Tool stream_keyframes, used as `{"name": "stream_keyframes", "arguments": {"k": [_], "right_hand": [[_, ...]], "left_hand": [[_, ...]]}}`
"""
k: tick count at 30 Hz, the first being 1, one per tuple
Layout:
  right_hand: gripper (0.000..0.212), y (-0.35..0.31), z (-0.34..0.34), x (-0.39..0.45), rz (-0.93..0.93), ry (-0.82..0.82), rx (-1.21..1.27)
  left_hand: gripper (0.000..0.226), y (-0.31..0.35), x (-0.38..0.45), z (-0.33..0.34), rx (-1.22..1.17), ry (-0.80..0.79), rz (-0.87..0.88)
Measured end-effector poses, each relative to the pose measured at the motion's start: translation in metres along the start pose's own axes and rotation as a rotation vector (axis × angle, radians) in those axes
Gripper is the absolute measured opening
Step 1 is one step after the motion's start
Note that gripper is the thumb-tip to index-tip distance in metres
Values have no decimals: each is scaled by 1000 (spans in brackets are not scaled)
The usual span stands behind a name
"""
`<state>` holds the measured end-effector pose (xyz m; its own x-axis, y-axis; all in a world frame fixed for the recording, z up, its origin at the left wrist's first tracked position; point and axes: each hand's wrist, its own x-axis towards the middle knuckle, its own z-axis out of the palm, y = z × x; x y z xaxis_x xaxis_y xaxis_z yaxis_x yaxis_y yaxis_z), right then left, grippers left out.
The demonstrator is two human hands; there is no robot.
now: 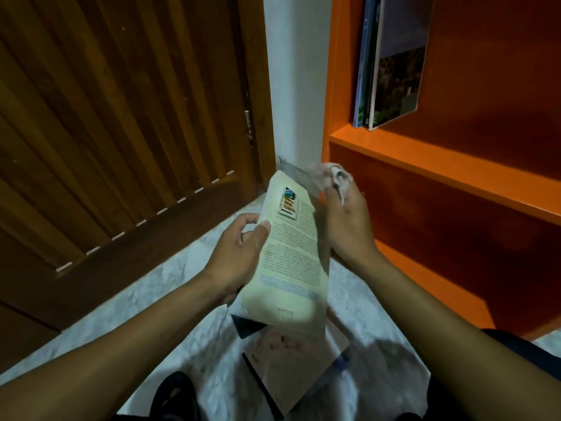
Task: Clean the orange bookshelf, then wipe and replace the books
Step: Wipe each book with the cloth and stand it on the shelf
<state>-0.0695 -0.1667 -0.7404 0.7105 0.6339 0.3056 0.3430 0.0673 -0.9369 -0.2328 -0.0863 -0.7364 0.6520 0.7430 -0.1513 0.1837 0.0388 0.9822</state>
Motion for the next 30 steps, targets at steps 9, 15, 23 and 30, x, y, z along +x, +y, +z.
{"name": "stream_keyframes", "arguments": {"k": [9,15,23,30], "right_hand": [[55,27,29,-55,-104,-470,-279],[36,18,21,-81,-307,-709,-199],[21,18,7,-66,-99,-563,-21],[45,50,4,-47,667,-171,361]], "left_hand": [[14,-10,25,2,-232,206,-186],[20,4,35,-26,-302,350,-105],[10,23,41,-57,-265,464,20],[20,29,31,-72,-366,396,17]]}}
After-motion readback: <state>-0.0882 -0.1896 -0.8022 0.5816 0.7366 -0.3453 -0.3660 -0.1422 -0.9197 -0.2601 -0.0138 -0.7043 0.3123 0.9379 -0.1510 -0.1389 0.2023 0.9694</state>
